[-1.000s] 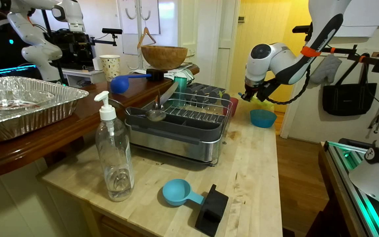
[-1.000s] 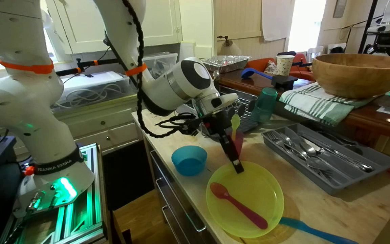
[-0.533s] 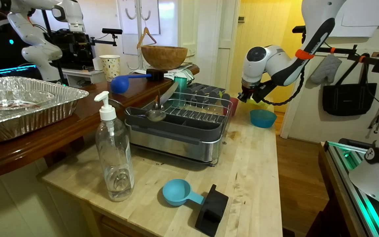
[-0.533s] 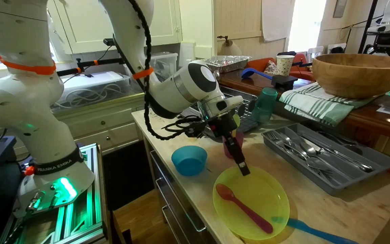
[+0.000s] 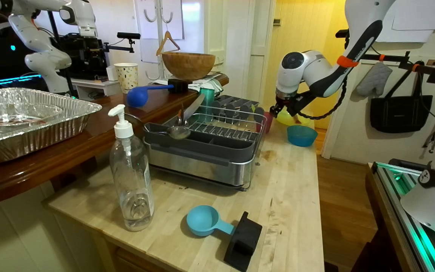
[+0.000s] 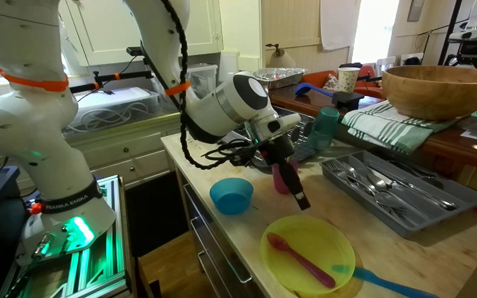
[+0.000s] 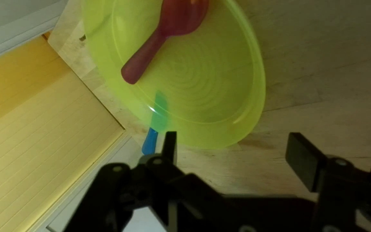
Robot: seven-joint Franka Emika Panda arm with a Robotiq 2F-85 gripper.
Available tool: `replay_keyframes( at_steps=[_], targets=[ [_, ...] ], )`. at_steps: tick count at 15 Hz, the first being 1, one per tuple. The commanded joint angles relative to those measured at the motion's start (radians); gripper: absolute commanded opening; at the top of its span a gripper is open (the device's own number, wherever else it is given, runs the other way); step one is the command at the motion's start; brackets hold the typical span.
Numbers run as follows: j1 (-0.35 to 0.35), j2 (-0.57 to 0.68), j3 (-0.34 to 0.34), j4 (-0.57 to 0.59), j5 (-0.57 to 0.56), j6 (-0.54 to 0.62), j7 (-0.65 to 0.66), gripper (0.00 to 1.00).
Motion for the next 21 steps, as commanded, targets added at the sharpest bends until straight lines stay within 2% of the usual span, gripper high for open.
replay_keyframes(
  at_steps=[1,8,16,19,21],
  targets=[
    [-0.014,-0.037,-0.002,-0.022,0.009,0.028,0.02,1.0],
    [-0.039,-0.161,-0.02,-0.08,0.09,0.024,-0.017,1.0],
    [-0.009,-0.296,0.009,-0.151,0.368,0.107,-0.188,1.0],
    [0.007,-0.289,0.032,-0.13,0.444,0.161,-0.211,1.0],
    [0.021,-0.271,0.049,-0.12,0.541,0.196,-0.255,1.0]
  ],
)
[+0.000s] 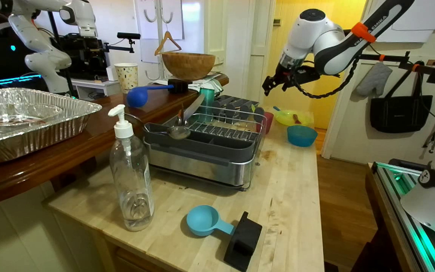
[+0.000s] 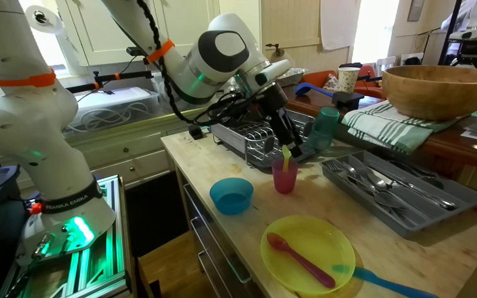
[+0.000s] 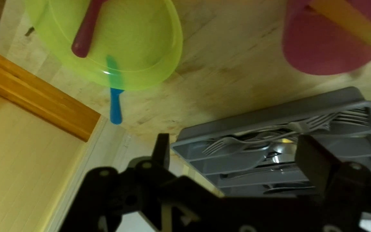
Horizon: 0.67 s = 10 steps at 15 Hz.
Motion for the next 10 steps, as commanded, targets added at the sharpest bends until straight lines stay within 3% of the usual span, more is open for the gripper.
replay_keyframes(
  at_steps=[1,8,10],
  targets=[
    [0.022,0.021,0.027,-0.002,0.181,0.072,-0.105,1.0],
    [0.044,0.076,0.104,0.034,0.555,0.062,-0.326,1.0],
    [0.074,0.086,0.084,0.047,0.648,0.043,-0.383,1.0]
  ],
)
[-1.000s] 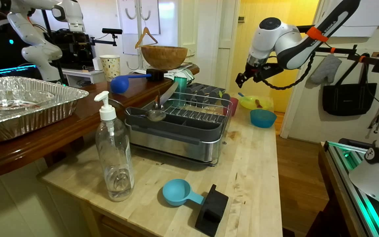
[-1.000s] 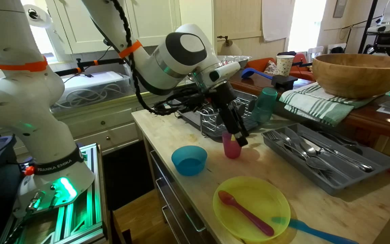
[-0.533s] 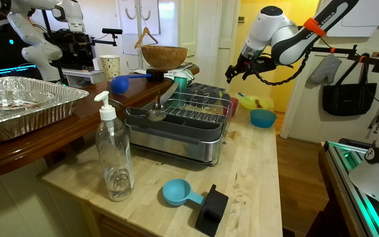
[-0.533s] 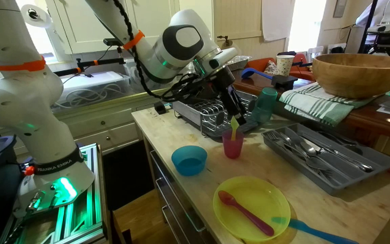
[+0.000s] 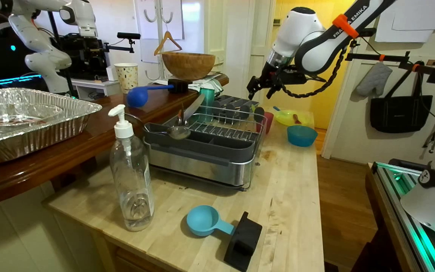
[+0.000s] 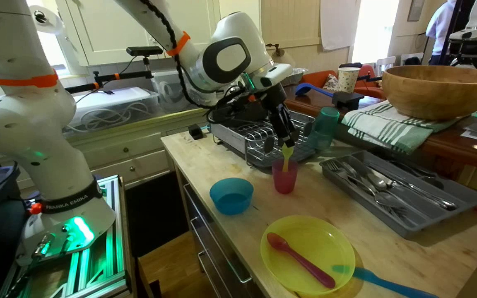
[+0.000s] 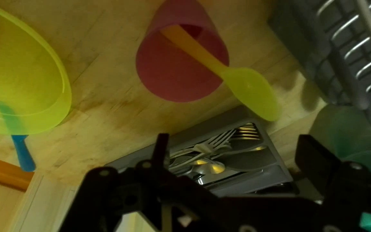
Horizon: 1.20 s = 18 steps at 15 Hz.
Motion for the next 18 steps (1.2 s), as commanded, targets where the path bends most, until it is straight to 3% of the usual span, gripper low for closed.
replay_keyframes(
  at_steps=[1,4,5,6,9,15,16,17,18],
  targets=[
    [0.03,0.038,-0.01,0.033,0.172,-0.018,-0.116,1.0],
    [0.04,0.062,-0.013,0.055,0.264,-0.037,-0.179,1.0],
    [0.044,0.069,-0.014,0.062,0.287,-0.042,-0.197,0.96],
    [0.047,0.076,-0.015,0.067,0.307,-0.046,-0.214,0.79],
    [0.057,0.095,-0.021,0.083,0.347,-0.062,-0.246,0.64],
    [0.063,0.113,-0.026,0.111,0.398,-0.125,-0.301,0.15],
    [0.066,0.115,-0.033,0.115,0.39,-0.137,-0.292,0.42],
    [0.067,0.116,-0.035,0.119,0.388,-0.145,-0.291,0.54],
    [0.067,0.116,-0.037,0.123,0.39,-0.152,-0.293,0.55]
  ],
)
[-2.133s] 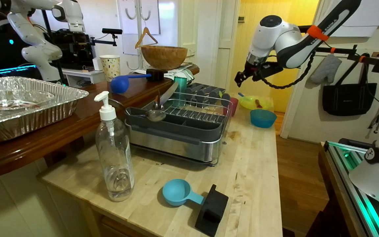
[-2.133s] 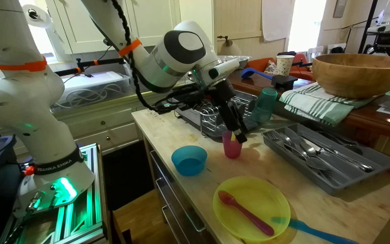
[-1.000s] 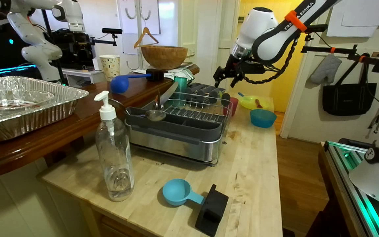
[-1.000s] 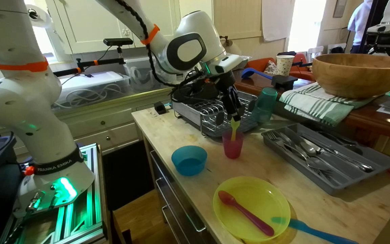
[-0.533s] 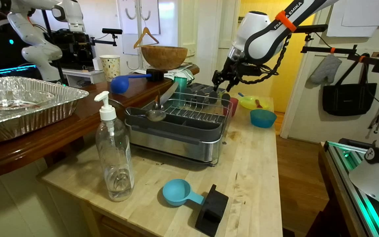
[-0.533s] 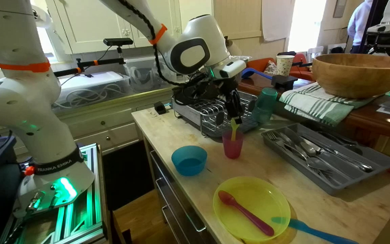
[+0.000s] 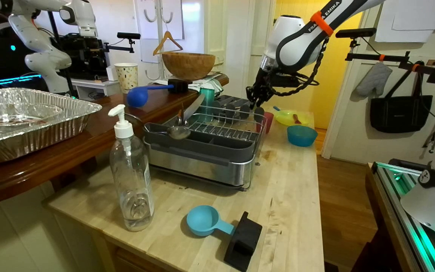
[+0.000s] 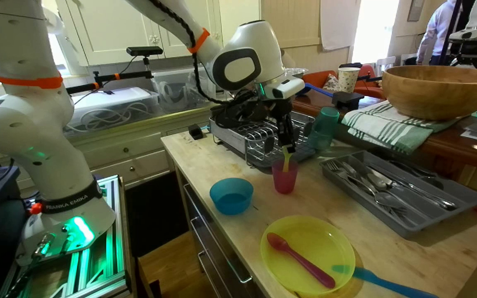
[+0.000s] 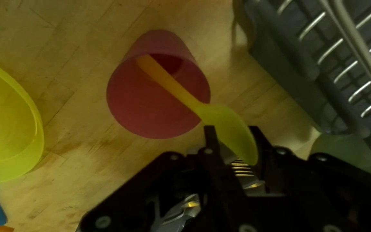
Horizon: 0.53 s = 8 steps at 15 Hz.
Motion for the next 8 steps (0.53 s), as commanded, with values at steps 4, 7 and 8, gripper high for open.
replay_keyframes(
  at_steps=[4,7,8],
  targets=[
    [0.019,0.017,-0.023,0.039,0.03,-0.07,-0.027,0.06],
    [0.018,0.015,-0.026,0.046,0.03,-0.074,-0.03,0.02],
    [0.018,0.013,-0.027,0.049,0.03,-0.076,-0.032,0.02]
  ],
)
